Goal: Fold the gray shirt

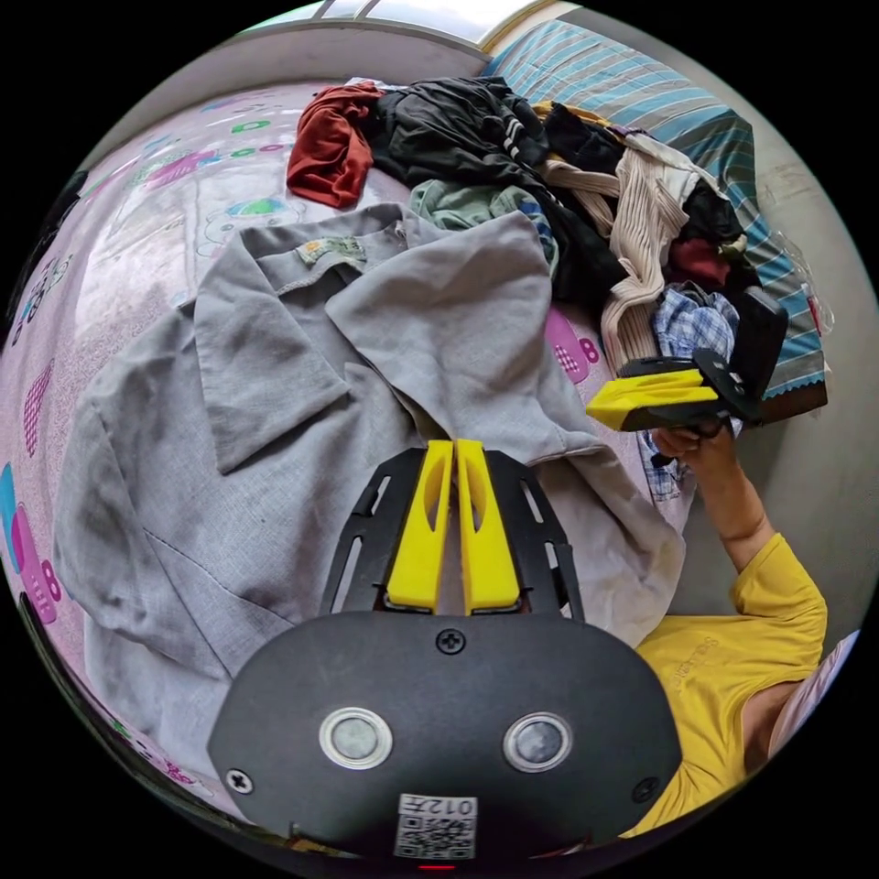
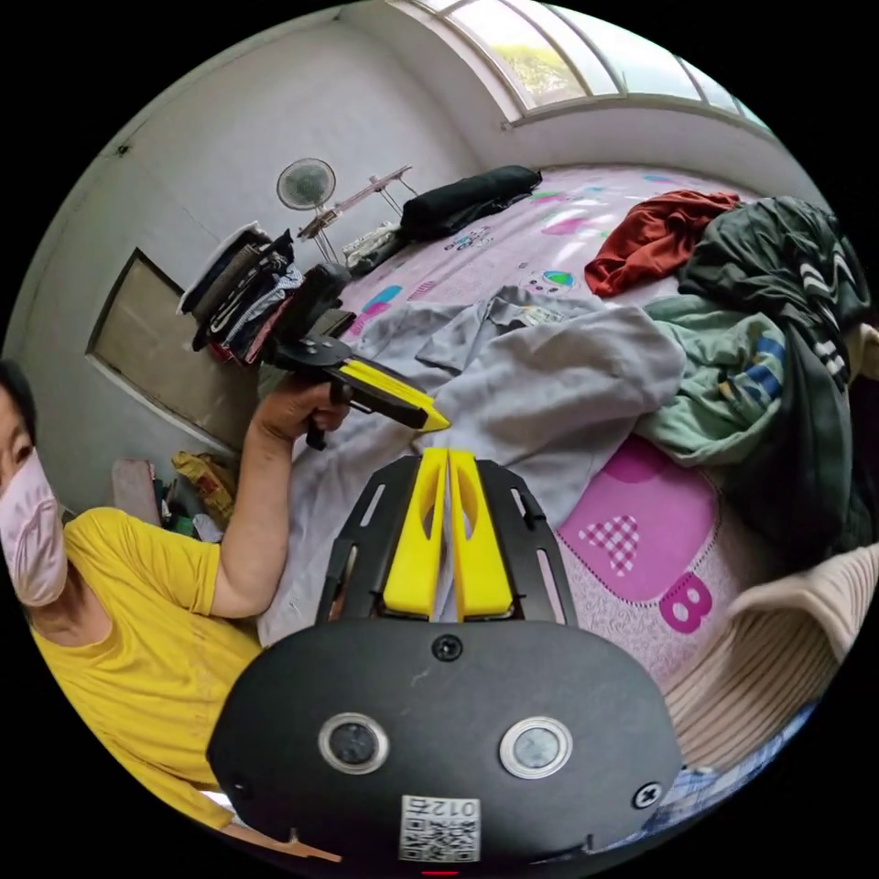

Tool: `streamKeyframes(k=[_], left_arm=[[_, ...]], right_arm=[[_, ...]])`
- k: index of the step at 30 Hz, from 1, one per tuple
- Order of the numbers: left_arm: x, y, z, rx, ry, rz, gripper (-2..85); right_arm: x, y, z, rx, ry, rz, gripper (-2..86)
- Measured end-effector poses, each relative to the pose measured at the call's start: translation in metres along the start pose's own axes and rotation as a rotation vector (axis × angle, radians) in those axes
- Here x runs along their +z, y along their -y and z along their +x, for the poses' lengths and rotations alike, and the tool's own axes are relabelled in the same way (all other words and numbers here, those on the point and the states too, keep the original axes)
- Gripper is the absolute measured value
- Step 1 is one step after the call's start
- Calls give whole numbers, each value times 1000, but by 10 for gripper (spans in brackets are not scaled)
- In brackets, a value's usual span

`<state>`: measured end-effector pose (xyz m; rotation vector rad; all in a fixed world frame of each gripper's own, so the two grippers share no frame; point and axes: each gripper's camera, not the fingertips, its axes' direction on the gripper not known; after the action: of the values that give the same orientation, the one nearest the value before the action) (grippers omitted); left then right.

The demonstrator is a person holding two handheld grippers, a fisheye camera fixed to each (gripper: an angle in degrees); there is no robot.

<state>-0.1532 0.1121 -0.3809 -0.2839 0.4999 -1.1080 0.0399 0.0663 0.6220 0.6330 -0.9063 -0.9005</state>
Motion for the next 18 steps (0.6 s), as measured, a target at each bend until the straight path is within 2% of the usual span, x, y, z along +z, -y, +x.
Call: streamKeyframes(k=[3, 5, 8, 10, 11, 13, 14, 15, 18], left_arm=[[0, -1, 0, -8, 1, -4, 0], [-5, -4, -1, -36, 36, -5, 0], [-21, -11, 0, -129, 182, 43, 3], [-35, -10, 15, -131, 254, 125, 4], [-37, -9, 21, -96, 233, 163, 4], [-32, 5, 43, 86, 14, 293, 4], [-26, 10, 46, 122, -49, 294, 4], [-7, 23, 48, 151, -137, 245, 4], [39, 42, 45, 90, -64, 34, 4]], right_arm=[[44, 7, 13, 4, -82, -190, 6], [50, 2, 14, -14, -109, -185, 2], [53, -6, 17, -11, -128, -195, 1], [54, -12, 18, -13, -137, -197, 1], [55, -15, 19, -14, -142, -197, 1], [56, -22, 20, -24, -151, -193, 1], [57, -27, 20, -32, -157, -186, 1], [57, -30, 20, -36, -160, -185, 1], [50, -50, 16, -59, -191, -198, 4]])
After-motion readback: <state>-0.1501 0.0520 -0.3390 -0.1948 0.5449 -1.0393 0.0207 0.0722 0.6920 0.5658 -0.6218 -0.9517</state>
